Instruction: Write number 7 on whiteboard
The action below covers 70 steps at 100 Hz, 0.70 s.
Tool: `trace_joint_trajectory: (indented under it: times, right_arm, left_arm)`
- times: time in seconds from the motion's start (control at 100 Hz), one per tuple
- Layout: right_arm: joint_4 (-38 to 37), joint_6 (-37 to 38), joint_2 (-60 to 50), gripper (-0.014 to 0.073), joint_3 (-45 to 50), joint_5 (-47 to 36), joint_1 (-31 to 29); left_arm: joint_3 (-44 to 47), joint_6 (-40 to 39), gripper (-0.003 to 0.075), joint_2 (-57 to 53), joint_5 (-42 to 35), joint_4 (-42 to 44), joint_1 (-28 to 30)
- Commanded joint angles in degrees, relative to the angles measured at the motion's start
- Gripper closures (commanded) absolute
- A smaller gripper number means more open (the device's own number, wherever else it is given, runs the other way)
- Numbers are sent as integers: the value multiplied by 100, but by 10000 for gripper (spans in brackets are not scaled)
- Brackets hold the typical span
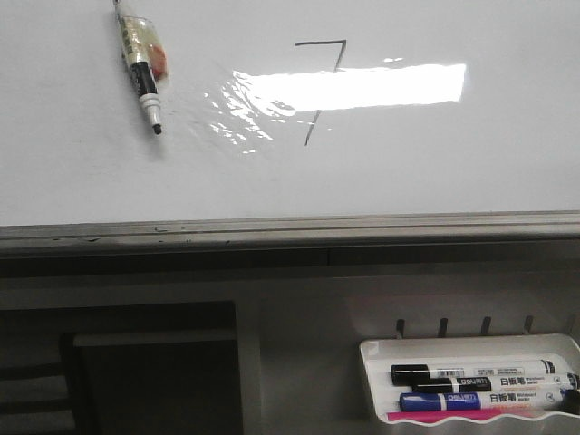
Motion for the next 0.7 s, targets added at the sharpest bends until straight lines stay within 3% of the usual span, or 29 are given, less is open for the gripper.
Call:
trace_joint_trajectory:
  times: [0.0, 0.18, 0.33, 0.69]
  right_arm:
    - [-915, 621, 63, 657, 139, -867, -32]
    - [-1205, 621, -324, 657, 649, -913, -32]
    - [-1183, 609, -488, 657, 637, -363, -32]
    - [-1183, 602, -488, 657, 637, -343, -32]
  left_arm:
    - [200, -59, 741, -174, -392, -16, 3]
    - [200, -59, 741, -174, -392, -16, 3]
    - [200, -59, 741, -174, -392, -16, 3]
    - [200, -59, 741, -174, -392, -16, 3]
